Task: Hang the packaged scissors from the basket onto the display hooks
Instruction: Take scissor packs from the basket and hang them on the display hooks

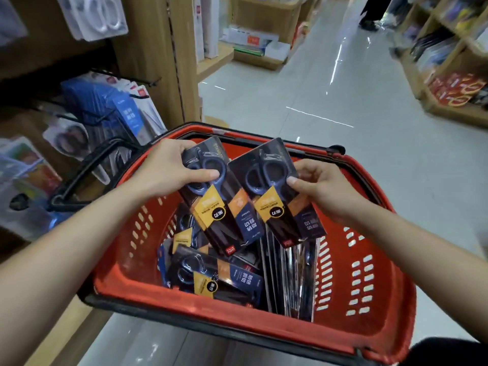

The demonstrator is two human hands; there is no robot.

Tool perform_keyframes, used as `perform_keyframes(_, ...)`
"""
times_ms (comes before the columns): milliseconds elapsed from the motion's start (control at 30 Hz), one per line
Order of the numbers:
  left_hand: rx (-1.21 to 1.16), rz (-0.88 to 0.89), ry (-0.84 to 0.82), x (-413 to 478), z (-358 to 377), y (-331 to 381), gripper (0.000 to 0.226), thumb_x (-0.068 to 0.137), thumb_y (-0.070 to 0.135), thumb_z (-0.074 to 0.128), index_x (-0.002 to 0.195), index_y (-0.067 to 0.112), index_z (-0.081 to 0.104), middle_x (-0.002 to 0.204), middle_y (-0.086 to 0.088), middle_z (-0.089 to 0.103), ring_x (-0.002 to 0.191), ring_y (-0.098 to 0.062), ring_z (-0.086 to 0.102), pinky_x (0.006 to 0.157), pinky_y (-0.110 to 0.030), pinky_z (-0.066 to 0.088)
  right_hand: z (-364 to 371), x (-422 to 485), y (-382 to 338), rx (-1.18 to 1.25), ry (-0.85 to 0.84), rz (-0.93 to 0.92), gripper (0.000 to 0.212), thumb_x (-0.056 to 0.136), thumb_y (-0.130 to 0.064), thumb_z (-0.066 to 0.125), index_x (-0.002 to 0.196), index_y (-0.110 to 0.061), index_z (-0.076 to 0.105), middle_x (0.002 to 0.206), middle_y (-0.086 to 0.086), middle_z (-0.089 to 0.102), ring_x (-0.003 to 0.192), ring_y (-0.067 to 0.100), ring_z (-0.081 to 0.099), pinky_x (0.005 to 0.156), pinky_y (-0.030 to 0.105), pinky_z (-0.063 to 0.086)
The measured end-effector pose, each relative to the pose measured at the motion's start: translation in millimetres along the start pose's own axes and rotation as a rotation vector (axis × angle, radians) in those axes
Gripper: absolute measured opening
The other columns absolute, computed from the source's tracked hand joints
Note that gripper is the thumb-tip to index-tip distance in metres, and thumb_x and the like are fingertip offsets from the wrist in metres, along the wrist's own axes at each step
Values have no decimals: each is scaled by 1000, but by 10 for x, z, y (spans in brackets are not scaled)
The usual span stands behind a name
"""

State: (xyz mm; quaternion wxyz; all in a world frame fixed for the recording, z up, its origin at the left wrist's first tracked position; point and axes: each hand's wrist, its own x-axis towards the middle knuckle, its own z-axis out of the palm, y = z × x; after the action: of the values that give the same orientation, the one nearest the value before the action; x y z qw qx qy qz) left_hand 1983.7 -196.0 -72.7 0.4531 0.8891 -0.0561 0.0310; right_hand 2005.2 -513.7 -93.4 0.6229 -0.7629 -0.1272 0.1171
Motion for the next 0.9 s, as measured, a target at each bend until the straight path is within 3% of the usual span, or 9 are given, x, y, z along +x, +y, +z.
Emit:
perform_keyframes(67, -88, -6, -20, -25, -57, 60, 28, 78, 25, 89, 100, 14, 77, 87, 5, 80, 81, -8, 75, 74, -23, 58, 82, 21, 37, -44, 23, 10, 12, 98, 1, 63, 103, -6, 71, 90, 15, 74, 68, 25, 71, 52, 35, 59)
perform_keyframes(133, -140, 10, -22, -57, -88, 94, 28, 77, 26, 87, 101, 15, 78, 88, 7, 81, 83, -6, 76, 74, -17, 56, 124, 30, 70, -62, 54, 22, 11, 98, 0, 65, 104, -5, 72, 87, 13, 71, 64, 25, 69, 49, 31, 57)
perform_keyframes(333, -137, -7, 15, -95, -91, 114, 22, 78, 22, 89, 97, 19, 78, 86, 7, 80, 81, -10, 77, 79, -32, 62, 162, 39, 17, -93, 87, 24, 13, 98, -1, 64, 107, -6, 73, 93, 9, 79, 72, 20, 73, 58, 31, 58)
perform_keyframes(467, -42, -5, 41, -73, -113, 125, 20, 79, 30, 88, 94, 28, 76, 83, 20, 78, 79, -1, 75, 83, -36, 60, 59, 25, -151, 45, 45, -19, 26, 100, 7, 55, 123, 2, 66, 99, 16, 75, 62, 7, 71, 48, 17, 51)
perform_keyframes(600, -119, -28, 38, -92, -69, 125, 21, 80, 34, 84, 95, 22, 76, 86, 6, 80, 81, -14, 77, 84, -49, 62, 89, 1, -128, -63, 15, -35, 24, 99, 4, 61, 120, -2, 70, 100, 18, 77, 61, 11, 71, 47, 20, 52)
perform_keyframes(667, -186, -42, 40, -95, -44, 167, 25, 82, 32, 83, 100, 16, 76, 89, 2, 81, 83, -17, 78, 86, -48, 63, 177, -4, -74, -133, 13, -35, 23, 98, 2, 63, 118, -5, 72, 92, 13, 78, 66, 9, 71, 55, 18, 53)
perform_keyframes(800, -184, -6, -17, -140, 49, 284, 21, 82, 34, 82, 99, 22, 78, 90, 4, 81, 85, -17, 78, 84, -46, 63, 330, 43, -25, -251, 43, -77, 18, 95, -6, 72, 110, -15, 78, 91, 26, 68, 66, 19, 62, 64, 37, 51)
perform_keyframes(900, -210, -8, -12, -149, 83, 303, 19, 82, 33, 84, 98, 24, 79, 90, 1, 81, 86, -20, 78, 82, -44, 63, 399, 58, -36, -299, 86, -111, 13, 93, -9, 75, 103, -15, 78, 82, 11, 68, 61, 7, 57, 62, 26, 49)
